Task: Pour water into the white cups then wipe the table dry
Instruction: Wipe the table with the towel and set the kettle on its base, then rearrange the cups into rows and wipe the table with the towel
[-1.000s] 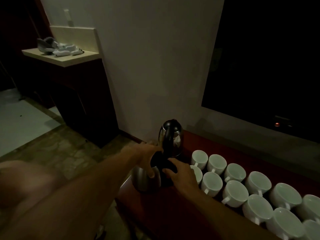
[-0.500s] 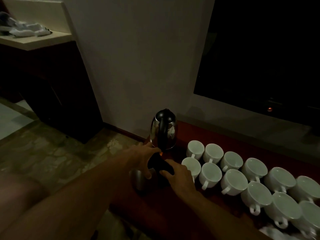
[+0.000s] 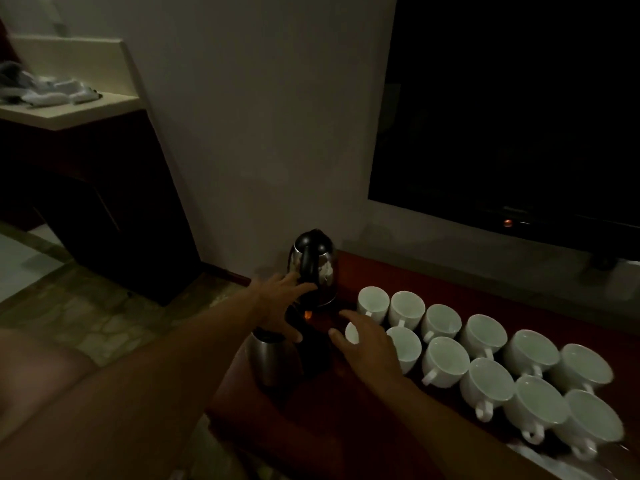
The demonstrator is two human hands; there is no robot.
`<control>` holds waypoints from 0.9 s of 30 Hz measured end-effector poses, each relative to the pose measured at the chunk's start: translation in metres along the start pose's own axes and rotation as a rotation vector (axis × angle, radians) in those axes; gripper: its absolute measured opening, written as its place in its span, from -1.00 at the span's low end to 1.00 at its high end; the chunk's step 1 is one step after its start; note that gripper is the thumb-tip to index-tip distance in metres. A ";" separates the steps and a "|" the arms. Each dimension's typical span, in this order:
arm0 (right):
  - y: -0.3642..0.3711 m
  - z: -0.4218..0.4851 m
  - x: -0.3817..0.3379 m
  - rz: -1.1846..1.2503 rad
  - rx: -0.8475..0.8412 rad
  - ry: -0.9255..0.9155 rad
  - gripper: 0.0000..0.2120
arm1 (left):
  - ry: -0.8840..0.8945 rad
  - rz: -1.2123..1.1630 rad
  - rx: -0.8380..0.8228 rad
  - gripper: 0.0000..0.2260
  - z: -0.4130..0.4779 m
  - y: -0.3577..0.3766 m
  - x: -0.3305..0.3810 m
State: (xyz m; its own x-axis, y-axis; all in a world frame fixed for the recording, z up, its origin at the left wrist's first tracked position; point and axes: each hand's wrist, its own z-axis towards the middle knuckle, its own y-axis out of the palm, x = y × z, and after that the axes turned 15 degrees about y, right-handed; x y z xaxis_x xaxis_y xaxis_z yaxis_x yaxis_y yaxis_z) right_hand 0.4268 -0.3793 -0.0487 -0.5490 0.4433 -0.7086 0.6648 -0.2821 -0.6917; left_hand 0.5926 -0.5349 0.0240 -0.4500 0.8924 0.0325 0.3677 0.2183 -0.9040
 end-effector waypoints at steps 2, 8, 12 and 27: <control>-0.023 -0.005 0.008 0.069 0.060 0.022 -0.54 | 0.034 0.048 0.032 -0.01 0.009 -0.010 0.017; -0.114 -0.018 0.056 0.111 0.223 0.066 -0.55 | 0.174 0.112 0.113 -0.07 0.063 -0.050 0.097; -0.169 -0.036 0.104 0.042 0.341 0.119 -0.54 | 0.275 0.134 0.135 -0.10 0.108 -0.064 0.173; -0.276 -0.139 0.306 -0.245 0.553 0.397 -0.51 | 0.572 0.221 0.321 -0.23 0.227 0.004 0.420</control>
State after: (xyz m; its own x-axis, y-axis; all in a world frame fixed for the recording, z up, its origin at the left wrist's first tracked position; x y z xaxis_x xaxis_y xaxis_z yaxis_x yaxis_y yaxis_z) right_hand 0.1457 -0.0476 -0.0549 -0.3546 0.7948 -0.4924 0.1352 -0.4775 -0.8682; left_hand 0.2204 -0.2482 -0.0630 0.1401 0.9898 -0.0267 0.1021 -0.0413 -0.9939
